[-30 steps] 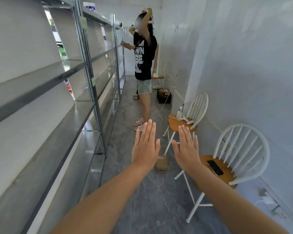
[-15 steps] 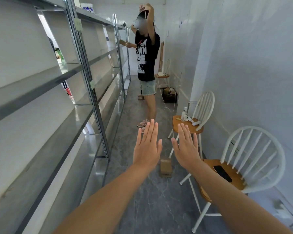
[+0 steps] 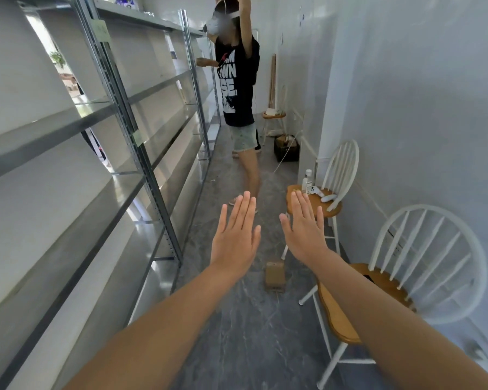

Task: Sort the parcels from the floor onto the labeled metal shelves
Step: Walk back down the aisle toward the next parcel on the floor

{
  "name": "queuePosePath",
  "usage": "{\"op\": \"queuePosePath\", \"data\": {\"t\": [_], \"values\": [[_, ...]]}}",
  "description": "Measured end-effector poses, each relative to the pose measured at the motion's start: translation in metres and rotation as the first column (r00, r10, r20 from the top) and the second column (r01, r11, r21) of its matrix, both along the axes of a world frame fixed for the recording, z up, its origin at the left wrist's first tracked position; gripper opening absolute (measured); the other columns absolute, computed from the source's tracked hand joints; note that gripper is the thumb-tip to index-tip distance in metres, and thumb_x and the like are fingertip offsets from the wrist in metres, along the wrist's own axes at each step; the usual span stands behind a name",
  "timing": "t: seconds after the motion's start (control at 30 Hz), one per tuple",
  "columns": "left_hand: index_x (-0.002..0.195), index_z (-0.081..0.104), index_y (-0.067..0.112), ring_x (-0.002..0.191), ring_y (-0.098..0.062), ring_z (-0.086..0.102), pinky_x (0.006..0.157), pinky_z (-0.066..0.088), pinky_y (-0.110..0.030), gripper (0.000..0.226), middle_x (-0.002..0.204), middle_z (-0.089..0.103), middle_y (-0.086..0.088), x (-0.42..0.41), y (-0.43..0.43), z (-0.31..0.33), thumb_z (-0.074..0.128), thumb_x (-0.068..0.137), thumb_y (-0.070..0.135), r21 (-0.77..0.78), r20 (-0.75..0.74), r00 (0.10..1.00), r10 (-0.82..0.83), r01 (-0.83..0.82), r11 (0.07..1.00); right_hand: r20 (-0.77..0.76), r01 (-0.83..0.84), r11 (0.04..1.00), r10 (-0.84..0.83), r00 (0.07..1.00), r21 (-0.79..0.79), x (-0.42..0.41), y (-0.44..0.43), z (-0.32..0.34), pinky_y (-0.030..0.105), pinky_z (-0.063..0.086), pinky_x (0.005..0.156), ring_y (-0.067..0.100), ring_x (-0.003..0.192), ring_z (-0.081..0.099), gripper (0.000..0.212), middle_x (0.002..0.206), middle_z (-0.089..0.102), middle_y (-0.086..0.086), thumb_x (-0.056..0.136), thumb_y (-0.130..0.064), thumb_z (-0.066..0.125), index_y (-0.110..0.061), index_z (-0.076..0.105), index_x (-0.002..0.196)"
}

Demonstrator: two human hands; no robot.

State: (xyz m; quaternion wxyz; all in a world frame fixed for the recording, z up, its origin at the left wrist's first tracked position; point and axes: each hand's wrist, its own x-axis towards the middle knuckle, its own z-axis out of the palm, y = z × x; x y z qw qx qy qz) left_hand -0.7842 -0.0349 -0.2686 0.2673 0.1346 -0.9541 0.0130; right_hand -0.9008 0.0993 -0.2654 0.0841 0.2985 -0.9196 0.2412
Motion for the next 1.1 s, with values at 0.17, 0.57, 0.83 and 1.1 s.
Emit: {"op": "queuePosePath", "data": {"t": [0.17,0.57,0.83,1.1], "values": [[0.162,0.009,0.011,0.157,-0.015,-0.001,0.127,-0.005,-0.042,0.061,0.171,0.003,-0.004,-0.016,0.005,-0.006,0.022,0.108,0.037,0.011,0.015,1.000,-0.002,0.002,1.000,0.010,-0.033,0.999,0.033,0.999,-0.001,-0.012,-0.002,-0.002,0.041,-0.011,0.121,0.013,0.153,-0.008,0.062,0.168,-0.001,-0.003,0.106,-0.044,0.018,-0.017,0.003,0.160],[0.162,0.010,0.011,0.157,-0.016,0.001,0.127,0.003,-0.047,0.061,0.170,0.005,-0.004,-0.052,-0.021,-0.009,0.016,0.107,0.038,0.054,0.002,1.000,0.001,-0.001,0.999,0.013,0.008,0.999,-0.008,1.000,0.038,-0.043,-0.021,-0.007,0.041,-0.013,0.119,0.012,0.153,-0.011,0.063,0.168,-0.004,-0.003,0.106,-0.046,0.016,-0.018,0.001,0.160],[0.162,0.009,0.011,0.157,-0.016,-0.003,0.127,-0.003,-0.044,0.063,0.170,0.003,-0.004,-0.077,-0.072,-0.003,0.011,0.106,0.040,0.086,-0.009,1.000,-0.013,0.014,0.996,-0.005,0.018,0.998,-0.018,1.000,0.053,-0.064,-0.071,-0.001,0.045,-0.006,0.124,0.012,0.153,-0.009,0.062,0.168,-0.001,-0.002,0.106,-0.044,0.018,-0.018,0.003,0.160],[0.162,0.009,0.011,0.157,-0.017,0.001,0.126,-0.004,-0.044,0.064,0.171,0.005,-0.004,-0.100,-0.131,0.000,0.011,0.105,0.041,0.100,-0.035,0.999,0.003,0.001,0.995,-0.011,0.014,0.997,-0.014,1.000,0.070,-0.075,-0.122,0.006,0.041,-0.009,0.123,0.011,0.153,-0.011,0.062,0.168,-0.002,-0.003,0.105,-0.043,0.018,-0.018,0.000,0.160]]}}
